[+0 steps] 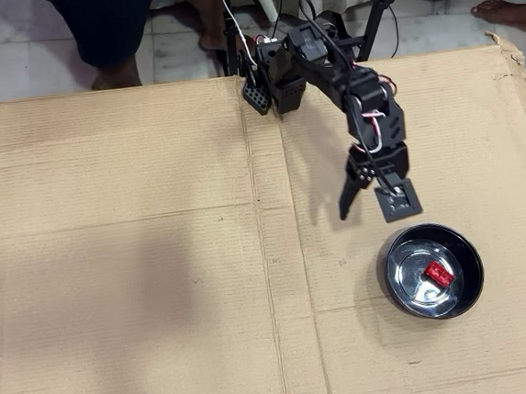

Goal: Grasp a lego block and put it in the bin.

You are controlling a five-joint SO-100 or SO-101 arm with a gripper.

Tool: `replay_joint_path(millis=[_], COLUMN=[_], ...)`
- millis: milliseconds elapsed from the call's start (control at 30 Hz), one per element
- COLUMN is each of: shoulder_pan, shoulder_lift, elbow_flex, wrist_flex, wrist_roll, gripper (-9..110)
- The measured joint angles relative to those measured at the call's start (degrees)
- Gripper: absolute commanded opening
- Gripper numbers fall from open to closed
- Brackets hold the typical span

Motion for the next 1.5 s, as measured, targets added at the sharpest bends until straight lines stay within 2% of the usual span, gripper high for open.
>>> replay_joint_path(millis=[167, 267, 667, 833, 1333, 1500], shoulder_pan=[4.83, 7.29, 11.51, 12.39, 12.13, 12.13], shoulder_lift=[11.51, 17.93, 45.26, 53.88, 89.3, 100.2], elbow_flex=[12.48, 21.97, 71.02, 86.22, 120.5, 127.44], wrist_flex=[-0.09, -4.22, -40.52, -50.62, -52.65, -52.38], wrist_roll=[-6.77, -9.76, -16.7, -16.7, -16.7, -16.7], gripper=[36, 36, 36, 36, 36, 36])
